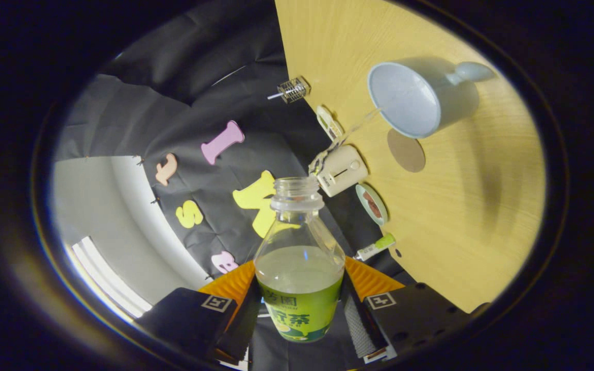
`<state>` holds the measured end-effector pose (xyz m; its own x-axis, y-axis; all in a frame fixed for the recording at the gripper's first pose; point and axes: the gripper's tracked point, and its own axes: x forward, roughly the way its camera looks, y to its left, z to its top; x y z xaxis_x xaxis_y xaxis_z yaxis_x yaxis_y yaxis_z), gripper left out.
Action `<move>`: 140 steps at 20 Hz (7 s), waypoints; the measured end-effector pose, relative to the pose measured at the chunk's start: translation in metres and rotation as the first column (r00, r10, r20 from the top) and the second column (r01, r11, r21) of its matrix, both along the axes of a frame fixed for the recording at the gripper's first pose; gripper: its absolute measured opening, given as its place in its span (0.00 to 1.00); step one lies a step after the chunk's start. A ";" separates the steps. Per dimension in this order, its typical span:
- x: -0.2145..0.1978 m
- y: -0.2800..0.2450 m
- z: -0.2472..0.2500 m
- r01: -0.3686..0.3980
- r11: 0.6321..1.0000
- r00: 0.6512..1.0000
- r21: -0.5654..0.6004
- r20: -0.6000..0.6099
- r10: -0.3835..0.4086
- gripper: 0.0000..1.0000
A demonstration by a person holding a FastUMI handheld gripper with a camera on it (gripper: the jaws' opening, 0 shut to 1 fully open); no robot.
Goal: Take the bottle from table, then pour the juice into the cup, finally place the bottle on the coaster
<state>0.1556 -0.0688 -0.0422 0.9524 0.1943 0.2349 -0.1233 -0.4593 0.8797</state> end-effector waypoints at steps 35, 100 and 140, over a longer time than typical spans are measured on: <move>-0.003 -0.036 0.061 0.017 0.953 0.993 0.303 0.109 -0.052 0.79; 0.151 -0.046 -0.096 0.003 -0.484 0.978 -0.875 0.104 -0.182 0.99; -0.211 0.009 -0.014 0.109 -0.478 0.940 -0.871 0.246 -0.235 1.00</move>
<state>-0.0553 -0.0595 -0.0560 0.9925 -0.1176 -0.0346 0.1176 0.9931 -0.0033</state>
